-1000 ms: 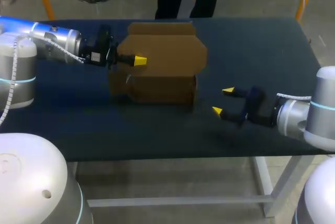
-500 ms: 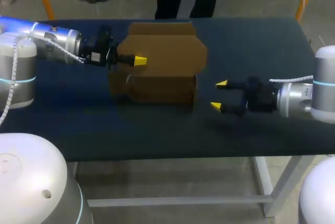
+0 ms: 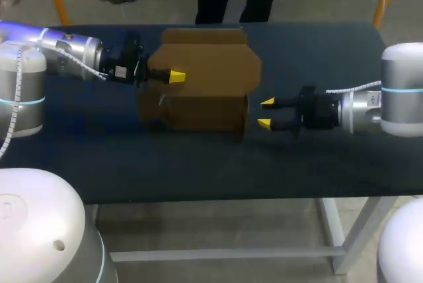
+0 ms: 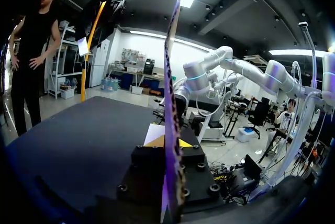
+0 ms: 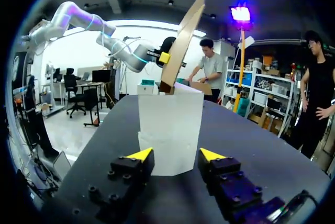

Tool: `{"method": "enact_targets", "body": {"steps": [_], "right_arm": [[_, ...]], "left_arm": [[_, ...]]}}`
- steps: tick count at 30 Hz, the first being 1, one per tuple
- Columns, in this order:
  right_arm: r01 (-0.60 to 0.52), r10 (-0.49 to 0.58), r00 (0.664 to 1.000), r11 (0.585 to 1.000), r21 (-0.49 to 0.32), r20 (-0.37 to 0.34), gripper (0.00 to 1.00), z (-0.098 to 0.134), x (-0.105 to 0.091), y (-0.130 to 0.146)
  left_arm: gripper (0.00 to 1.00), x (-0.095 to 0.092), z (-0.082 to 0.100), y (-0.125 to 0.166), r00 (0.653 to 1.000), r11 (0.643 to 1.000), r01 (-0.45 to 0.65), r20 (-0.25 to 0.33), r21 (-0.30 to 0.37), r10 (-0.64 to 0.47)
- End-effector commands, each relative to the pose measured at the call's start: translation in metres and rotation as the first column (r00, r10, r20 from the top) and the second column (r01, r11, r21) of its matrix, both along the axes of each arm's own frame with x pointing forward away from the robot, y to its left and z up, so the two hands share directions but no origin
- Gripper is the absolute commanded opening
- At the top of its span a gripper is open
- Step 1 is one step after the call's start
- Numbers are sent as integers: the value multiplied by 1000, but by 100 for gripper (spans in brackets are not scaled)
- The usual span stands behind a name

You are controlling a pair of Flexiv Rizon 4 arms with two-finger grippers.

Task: Assemble the packaging by folding the flat box into shape, placing the metal phone stand inside, and closing the box properly

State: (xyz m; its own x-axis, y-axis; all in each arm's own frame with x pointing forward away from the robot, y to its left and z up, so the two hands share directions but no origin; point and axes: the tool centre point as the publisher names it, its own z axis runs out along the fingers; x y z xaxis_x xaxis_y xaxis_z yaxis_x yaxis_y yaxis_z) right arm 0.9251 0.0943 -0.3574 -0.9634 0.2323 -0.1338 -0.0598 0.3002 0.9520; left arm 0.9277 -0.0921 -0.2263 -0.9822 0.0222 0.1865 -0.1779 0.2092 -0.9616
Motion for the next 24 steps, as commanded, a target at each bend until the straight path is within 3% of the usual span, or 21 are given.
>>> {"method": "enact_targets", "body": {"steps": [1,10,14,24], "right_arm": [[-33,33,999,999,4,-12,58,-3,8,6],[-47,47,999,999,16,-23,55,-5,13,20],[-22,23,999,1000,18,-39,49,-7,13,25],[23,-21,998,999,26,-65,48,-12,10,39]], "left_arm": [[0,0,-2,0,1000,1000,2,0,1,-2],[0,0,-2,0,1000,1000,2,0,1,-2],[0,0,-2,0,1000,1000,2,0,1,-2],[0,0,-2,0,1000,1000,2,0,1,-2]]}}
